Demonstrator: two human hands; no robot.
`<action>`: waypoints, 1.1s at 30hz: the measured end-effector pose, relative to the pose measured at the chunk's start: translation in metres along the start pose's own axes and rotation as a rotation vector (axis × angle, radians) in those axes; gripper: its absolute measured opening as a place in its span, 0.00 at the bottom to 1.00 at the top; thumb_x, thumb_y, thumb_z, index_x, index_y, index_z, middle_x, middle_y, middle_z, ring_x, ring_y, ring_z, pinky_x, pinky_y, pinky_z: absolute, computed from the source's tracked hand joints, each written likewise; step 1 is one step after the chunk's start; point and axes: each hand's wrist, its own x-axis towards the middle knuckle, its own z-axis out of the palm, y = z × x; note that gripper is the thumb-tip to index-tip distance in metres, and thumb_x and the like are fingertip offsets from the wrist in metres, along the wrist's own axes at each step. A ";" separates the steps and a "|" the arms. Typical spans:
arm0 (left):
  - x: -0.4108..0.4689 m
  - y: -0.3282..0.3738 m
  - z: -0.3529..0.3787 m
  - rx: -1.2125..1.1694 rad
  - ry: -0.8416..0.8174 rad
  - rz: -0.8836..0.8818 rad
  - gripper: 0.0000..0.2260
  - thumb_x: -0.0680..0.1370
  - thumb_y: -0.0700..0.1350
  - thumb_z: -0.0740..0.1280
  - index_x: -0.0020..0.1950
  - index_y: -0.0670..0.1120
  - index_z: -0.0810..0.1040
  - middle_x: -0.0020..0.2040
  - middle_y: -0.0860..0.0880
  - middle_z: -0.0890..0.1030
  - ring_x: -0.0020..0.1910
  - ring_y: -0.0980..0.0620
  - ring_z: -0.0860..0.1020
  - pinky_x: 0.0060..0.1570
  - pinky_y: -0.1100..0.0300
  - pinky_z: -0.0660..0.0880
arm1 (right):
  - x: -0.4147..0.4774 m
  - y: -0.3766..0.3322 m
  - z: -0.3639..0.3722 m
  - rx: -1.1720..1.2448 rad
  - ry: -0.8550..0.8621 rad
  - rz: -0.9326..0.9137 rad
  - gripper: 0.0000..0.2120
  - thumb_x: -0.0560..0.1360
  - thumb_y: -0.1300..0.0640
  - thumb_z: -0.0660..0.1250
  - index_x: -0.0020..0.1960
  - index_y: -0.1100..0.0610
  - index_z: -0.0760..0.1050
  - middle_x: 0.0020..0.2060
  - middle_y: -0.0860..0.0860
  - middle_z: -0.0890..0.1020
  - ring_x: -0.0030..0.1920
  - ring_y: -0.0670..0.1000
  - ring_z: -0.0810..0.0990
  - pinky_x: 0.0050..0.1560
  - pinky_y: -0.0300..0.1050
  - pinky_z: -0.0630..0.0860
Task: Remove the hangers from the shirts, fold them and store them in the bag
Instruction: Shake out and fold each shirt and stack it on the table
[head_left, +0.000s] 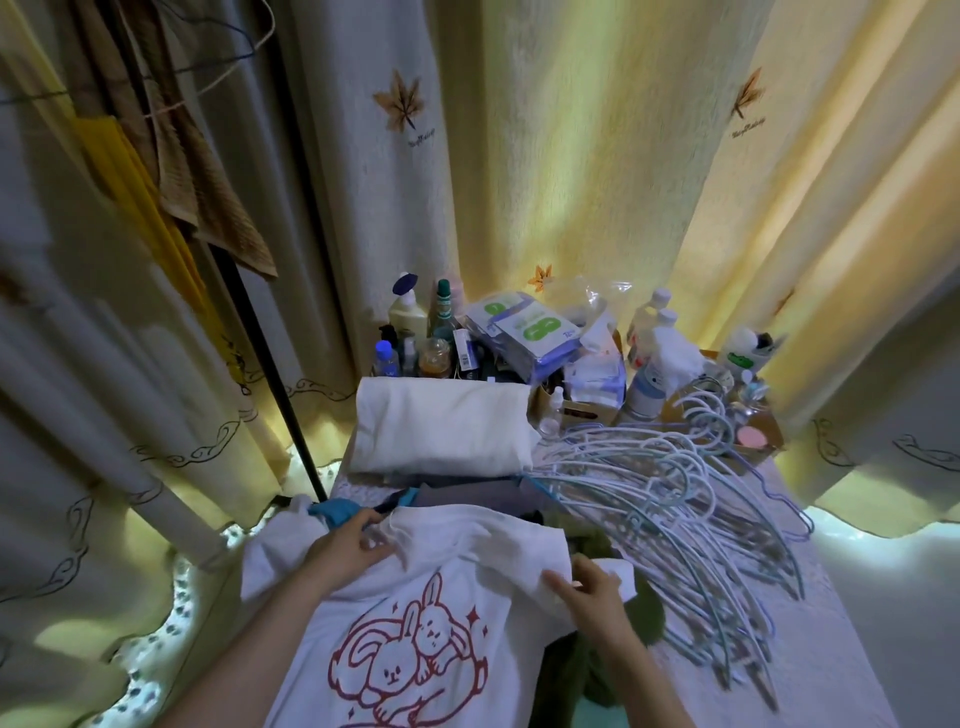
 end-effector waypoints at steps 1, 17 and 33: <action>-0.002 0.001 0.000 -0.050 0.022 -0.001 0.17 0.75 0.53 0.68 0.60 0.50 0.69 0.55 0.45 0.79 0.47 0.49 0.76 0.42 0.58 0.71 | -0.007 -0.001 0.000 0.016 -0.008 -0.023 0.05 0.74 0.55 0.70 0.45 0.57 0.77 0.40 0.51 0.81 0.43 0.51 0.79 0.40 0.38 0.73; -0.116 0.044 -0.159 -0.370 0.087 0.490 0.15 0.64 0.62 0.73 0.44 0.56 0.84 0.40 0.52 0.85 0.39 0.59 0.80 0.41 0.63 0.75 | -0.099 -0.147 -0.112 -0.018 0.236 -0.676 0.15 0.73 0.47 0.64 0.35 0.57 0.75 0.28 0.45 0.71 0.31 0.40 0.68 0.32 0.34 0.61; -0.180 0.165 -0.029 -0.898 0.329 0.256 0.02 0.75 0.44 0.70 0.42 0.49 0.79 0.34 0.53 0.82 0.32 0.61 0.79 0.28 0.74 0.70 | -0.114 -0.147 -0.035 0.321 0.083 -0.364 0.08 0.74 0.61 0.69 0.36 0.59 0.78 0.27 0.50 0.77 0.30 0.45 0.72 0.29 0.36 0.65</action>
